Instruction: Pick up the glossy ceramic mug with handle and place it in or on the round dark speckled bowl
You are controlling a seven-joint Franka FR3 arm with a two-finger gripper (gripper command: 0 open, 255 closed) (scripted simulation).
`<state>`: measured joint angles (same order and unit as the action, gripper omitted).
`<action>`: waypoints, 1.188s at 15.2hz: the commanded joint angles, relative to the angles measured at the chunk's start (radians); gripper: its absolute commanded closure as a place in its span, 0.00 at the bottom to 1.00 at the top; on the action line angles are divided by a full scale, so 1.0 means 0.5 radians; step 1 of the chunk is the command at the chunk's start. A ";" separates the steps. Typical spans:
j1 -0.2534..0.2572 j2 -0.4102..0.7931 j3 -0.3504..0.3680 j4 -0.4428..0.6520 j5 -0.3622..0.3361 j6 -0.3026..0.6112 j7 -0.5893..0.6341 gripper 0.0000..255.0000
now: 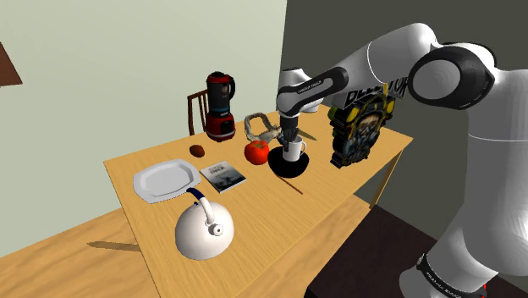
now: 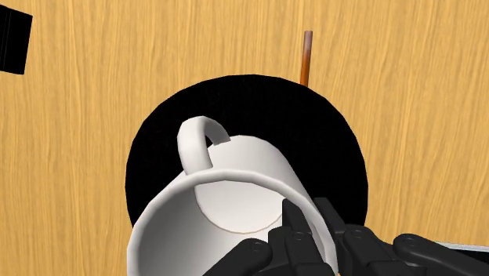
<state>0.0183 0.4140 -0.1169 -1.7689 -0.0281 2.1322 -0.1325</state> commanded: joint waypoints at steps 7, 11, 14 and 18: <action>0.003 -0.028 0.000 0.030 -0.002 -0.057 0.001 0.00; 0.011 -0.094 -0.001 0.127 -0.007 -0.220 0.004 0.00; 0.011 -0.094 -0.001 0.128 -0.007 -0.221 0.004 0.00; 0.011 -0.094 -0.001 0.128 -0.007 -0.221 0.004 0.00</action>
